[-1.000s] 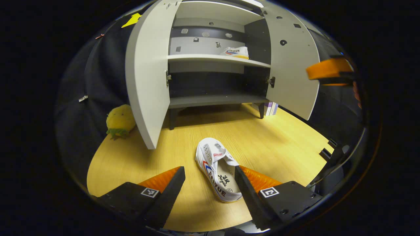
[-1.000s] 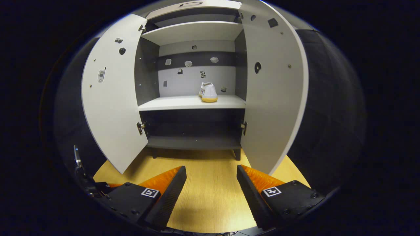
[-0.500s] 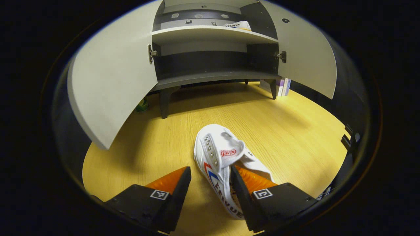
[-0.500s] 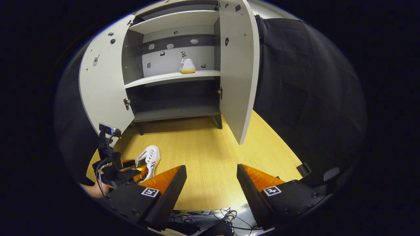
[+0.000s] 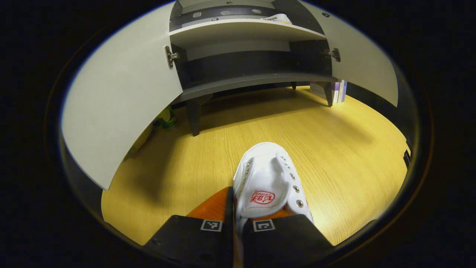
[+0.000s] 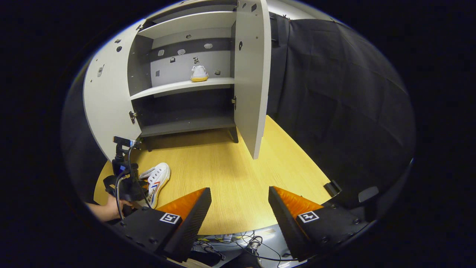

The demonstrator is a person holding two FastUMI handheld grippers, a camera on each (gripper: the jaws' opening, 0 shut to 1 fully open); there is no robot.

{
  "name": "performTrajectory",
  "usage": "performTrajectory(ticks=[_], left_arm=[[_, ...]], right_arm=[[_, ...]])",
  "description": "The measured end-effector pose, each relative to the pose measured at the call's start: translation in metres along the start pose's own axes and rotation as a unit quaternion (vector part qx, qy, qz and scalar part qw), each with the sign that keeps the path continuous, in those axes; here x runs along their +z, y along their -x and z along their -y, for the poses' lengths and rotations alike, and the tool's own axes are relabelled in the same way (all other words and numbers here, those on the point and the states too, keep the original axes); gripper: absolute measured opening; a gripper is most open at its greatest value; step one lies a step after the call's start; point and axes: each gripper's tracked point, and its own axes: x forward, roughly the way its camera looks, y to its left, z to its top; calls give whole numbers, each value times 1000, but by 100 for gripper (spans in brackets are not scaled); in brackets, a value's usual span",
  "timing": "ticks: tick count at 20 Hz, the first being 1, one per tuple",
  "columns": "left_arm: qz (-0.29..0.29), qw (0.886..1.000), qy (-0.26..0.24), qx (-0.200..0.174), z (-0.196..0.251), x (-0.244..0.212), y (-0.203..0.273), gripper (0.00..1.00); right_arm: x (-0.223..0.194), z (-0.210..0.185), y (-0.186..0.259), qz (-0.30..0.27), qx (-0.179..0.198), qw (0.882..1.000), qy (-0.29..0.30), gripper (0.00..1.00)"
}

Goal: Grab one shoe with the right hand and put it into the shoe cabinet, grab the other shoe with the left hand and put it into the shoe cabinet; then close the right door with the right hand and the left door with the left hand.

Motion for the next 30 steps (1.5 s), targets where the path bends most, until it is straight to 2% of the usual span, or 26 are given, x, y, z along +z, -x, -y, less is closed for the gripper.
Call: performTrajectory(ticks=[2,5,9,12,16,23,27,30], left_arm=[[-4,1000,6,-8,0,1,1,9],[-15,1000,-2,-7,1,3,5,7],[-14,999,29,-16,16,17,33,6],[2,998,61,-23,25,50,61,6],[38,996,78,-25,29,123,100,6],[108,991,81,-21,19,268,142,5],[144,988,55,-6,3,352,144,6],[164,984,62,4,-11,408,132,5]], right_arm=[[4,6,-1,4,2,1000,2,99],[10,15,-5,10,9,1000,-1,98],[19,36,-12,19,14,1000,2,99],[20,55,-18,22,18,1000,0,99],[25,81,-30,24,20,999,-12,99],[56,125,-46,64,22,997,-22,98],[71,141,-52,82,27,996,-23,99],[78,153,-56,91,27,995,-22,99]])
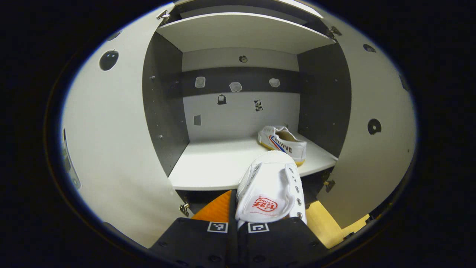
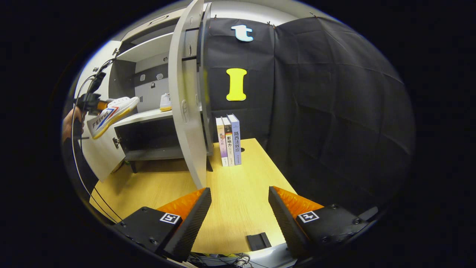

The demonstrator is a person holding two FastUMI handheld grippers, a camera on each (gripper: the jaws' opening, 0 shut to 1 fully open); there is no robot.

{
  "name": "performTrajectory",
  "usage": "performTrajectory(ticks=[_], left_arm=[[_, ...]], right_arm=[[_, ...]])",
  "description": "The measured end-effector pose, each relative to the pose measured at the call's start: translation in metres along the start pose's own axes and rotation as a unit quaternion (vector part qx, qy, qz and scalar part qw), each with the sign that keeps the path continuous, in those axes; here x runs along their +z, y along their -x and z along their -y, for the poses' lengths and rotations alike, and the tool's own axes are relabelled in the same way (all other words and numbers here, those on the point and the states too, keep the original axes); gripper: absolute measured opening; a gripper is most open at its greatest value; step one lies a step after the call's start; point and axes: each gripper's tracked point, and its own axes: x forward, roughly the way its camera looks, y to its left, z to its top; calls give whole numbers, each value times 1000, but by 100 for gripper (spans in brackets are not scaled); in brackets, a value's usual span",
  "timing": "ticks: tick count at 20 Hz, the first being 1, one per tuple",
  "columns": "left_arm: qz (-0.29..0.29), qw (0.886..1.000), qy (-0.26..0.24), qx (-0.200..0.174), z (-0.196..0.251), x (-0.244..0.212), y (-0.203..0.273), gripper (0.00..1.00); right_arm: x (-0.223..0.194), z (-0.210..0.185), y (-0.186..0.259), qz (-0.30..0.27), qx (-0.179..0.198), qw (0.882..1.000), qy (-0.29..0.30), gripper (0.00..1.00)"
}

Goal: Grab one shoe with the right hand and put it into the shoe cabinet, grab the other shoe with the left hand and put it into the shoe cabinet; then close the right door with the right hand and the left door with the left hand.

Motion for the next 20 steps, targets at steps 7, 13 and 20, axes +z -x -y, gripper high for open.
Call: performTrajectory(ticks=[7,13,20], left_arm=[[-24,999,15,30,-26,62,-103,5],[-78,995,26,50,-51,81,-191,5],[-142,987,-15,75,-61,52,-238,5]], right_arm=[[16,20,-2,16,-11,1000,-12,99],[27,38,11,27,-47,998,-24,99],[27,50,24,32,-87,995,-45,99]])
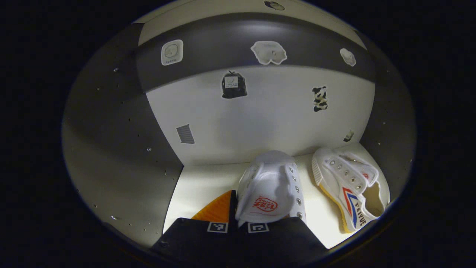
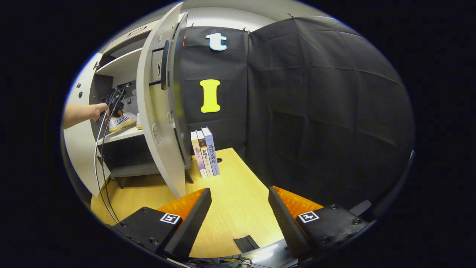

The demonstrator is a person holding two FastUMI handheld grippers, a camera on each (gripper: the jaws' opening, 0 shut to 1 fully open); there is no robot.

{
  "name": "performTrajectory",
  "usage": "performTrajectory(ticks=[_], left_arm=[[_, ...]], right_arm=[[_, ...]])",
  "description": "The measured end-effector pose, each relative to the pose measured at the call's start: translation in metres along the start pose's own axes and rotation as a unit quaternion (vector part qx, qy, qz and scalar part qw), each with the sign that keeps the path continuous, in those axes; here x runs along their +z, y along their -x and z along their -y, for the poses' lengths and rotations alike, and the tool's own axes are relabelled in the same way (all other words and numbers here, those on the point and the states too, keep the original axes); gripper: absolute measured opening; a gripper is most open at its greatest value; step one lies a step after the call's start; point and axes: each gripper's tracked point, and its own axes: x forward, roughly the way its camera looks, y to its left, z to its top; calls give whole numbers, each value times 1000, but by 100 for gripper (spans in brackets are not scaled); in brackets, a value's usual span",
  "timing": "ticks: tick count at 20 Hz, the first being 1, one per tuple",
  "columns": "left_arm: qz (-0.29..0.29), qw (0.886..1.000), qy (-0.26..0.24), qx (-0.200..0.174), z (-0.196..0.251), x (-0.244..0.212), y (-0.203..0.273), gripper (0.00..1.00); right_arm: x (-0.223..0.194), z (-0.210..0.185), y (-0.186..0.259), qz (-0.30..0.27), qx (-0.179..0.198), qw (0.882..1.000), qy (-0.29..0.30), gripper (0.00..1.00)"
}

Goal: Grab one shoe with the right hand and put it into the shoe cabinet, grab the other shoe with the left hand and put it into the shoe cabinet; then close the right door with the right hand and the left door with the left hand.

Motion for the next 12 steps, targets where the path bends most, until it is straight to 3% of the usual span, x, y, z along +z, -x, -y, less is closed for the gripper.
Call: performTrajectory(ticks=[7,9,10,11,12], left_arm=[[-6,1000,25,3,-1,-11,-15,7],[-6,1000,13,9,-4,-14,-12,13],[1,1000,0,15,-6,-14,-8,12],[9,1000,-11,16,-6,-14,0,16],[17,1000,-22,15,-7,-15,9,30]], right_arm=[[2,-4,3,5,-3,1000,-1,98],[0,-10,1,2,4,1000,-2,98],[1,-14,1,2,9,1000,-2,97],[4,-17,0,5,14,1000,-1,97],[7,-20,0,9,19,1000,1,97]])
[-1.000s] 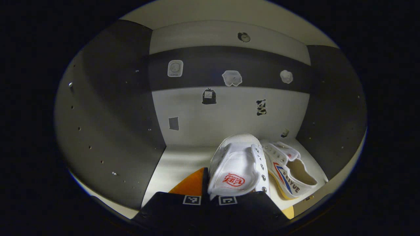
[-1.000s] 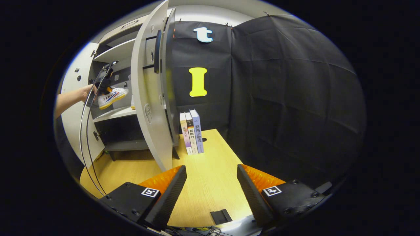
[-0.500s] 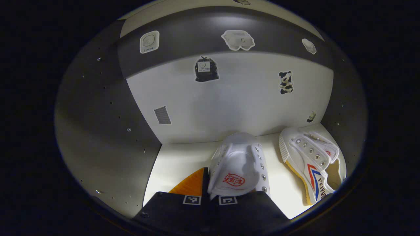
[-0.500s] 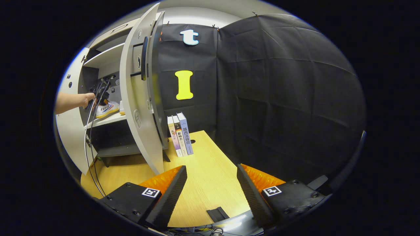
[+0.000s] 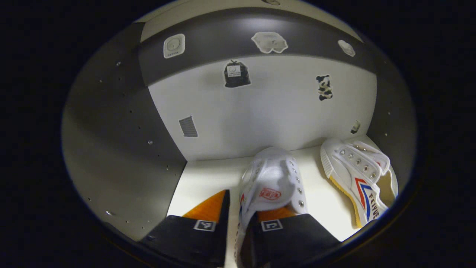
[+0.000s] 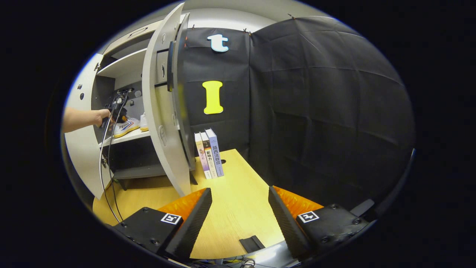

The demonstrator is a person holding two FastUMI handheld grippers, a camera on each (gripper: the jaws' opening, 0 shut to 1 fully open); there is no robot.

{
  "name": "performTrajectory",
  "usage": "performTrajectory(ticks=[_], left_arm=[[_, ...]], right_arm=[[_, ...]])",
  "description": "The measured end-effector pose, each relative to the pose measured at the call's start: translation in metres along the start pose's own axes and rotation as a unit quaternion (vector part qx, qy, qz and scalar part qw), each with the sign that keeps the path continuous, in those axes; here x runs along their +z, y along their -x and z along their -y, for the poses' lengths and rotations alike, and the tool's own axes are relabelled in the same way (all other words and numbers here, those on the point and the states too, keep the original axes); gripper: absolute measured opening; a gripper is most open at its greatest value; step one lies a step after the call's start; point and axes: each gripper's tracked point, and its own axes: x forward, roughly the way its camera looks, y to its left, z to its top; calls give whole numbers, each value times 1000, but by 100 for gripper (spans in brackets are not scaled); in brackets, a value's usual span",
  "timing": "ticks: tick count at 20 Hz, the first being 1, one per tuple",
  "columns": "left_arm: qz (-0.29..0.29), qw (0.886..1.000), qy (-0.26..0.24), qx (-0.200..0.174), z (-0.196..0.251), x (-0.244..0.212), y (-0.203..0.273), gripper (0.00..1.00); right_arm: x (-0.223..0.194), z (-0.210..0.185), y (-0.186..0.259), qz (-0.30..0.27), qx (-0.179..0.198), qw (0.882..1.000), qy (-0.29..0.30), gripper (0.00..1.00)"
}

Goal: Grab one shoe with the right hand and put it into the shoe cabinet, grab the other shoe with the left hand and put it into the shoe cabinet; then close the right door with the right hand and the left door with the left hand.

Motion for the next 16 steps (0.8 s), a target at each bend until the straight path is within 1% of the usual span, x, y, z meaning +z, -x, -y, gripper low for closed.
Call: performTrajectory(ticks=[3,4,5,6,9,14,16], left_arm=[[40,999,-26,5,-8,2,39,78],[53,998,-30,0,-8,2,53,94],[66,997,-33,-5,-8,0,73,100],[82,996,-36,-11,-7,-1,90,96],[127,991,-36,-27,-2,-7,146,96],[188,981,-5,-55,7,-38,239,96],[205,977,7,-54,6,-55,271,96]], right_arm=[[10,-11,-5,8,23,1000,2,97],[15,-14,-8,11,31,999,4,97],[19,-17,-10,15,39,999,5,97],[24,-20,-14,19,47,999,8,97],[39,-26,-21,31,66,997,17,97],[74,-27,-29,57,82,995,14,97],[88,-28,-31,67,87,994,9,97]])
